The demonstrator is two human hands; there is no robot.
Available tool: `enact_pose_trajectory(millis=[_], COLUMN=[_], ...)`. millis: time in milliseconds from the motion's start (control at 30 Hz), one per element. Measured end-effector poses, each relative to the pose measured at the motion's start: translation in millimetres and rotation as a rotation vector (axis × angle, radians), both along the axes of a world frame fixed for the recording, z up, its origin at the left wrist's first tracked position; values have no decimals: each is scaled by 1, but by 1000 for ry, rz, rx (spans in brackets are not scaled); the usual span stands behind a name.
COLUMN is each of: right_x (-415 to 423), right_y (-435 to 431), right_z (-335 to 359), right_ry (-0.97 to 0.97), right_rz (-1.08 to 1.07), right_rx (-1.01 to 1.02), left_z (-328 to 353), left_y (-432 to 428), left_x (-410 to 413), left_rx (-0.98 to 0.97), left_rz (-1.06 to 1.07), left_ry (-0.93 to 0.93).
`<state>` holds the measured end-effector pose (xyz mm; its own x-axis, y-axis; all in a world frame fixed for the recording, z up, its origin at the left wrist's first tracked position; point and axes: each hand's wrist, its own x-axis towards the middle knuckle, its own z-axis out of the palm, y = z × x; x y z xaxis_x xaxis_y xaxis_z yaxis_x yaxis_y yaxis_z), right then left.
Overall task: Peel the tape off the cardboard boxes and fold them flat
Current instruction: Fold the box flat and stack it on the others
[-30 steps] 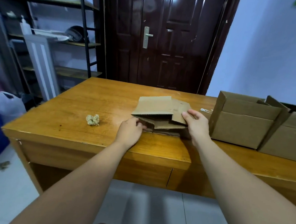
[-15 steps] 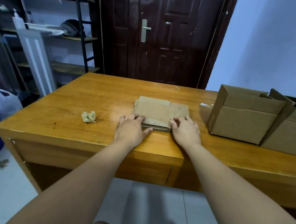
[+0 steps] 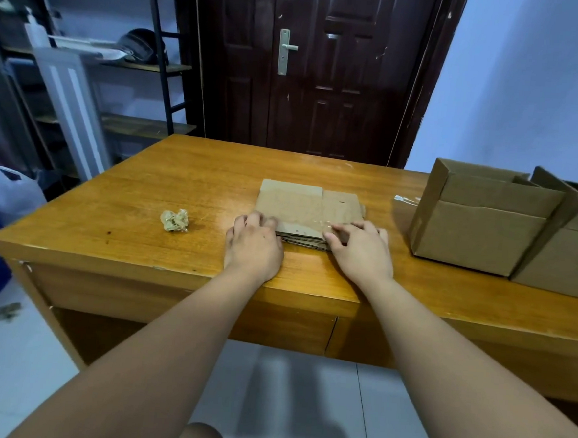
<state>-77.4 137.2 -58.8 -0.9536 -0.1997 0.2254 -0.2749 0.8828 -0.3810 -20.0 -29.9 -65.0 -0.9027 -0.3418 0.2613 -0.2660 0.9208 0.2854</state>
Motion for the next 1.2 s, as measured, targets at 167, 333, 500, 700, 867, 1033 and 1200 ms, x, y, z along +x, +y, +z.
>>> enact_pose_trajectory(millis=[167, 333, 500, 700, 867, 1033, 1200], right_x=[1, 0, 0, 3, 3, 5, 6], right_y=[1, 2, -1, -3, -4, -6, -9], right_z=[0, -3, -3, -2, -2, -1, -1], right_ry=[2, 32, 89, 66, 57, 129, 191], right_rz=[87, 128, 163, 237, 249, 252, 111], right_rx=[-129, -187, -2, 20, 69, 126, 183], left_z=[0, 0, 2, -4, -2, -1, -4], left_y=[2, 4, 2, -7, -4, -2, -1], left_x=[0, 4, 1, -8, -6, -6, -3], left_rx=[-14, -216, -187, -78, -118, -162, -39], left_rz=[37, -17, -121, -164, -144, -155, -225], left_ry=[-37, 37, -50, -35, -39, -48, 104])
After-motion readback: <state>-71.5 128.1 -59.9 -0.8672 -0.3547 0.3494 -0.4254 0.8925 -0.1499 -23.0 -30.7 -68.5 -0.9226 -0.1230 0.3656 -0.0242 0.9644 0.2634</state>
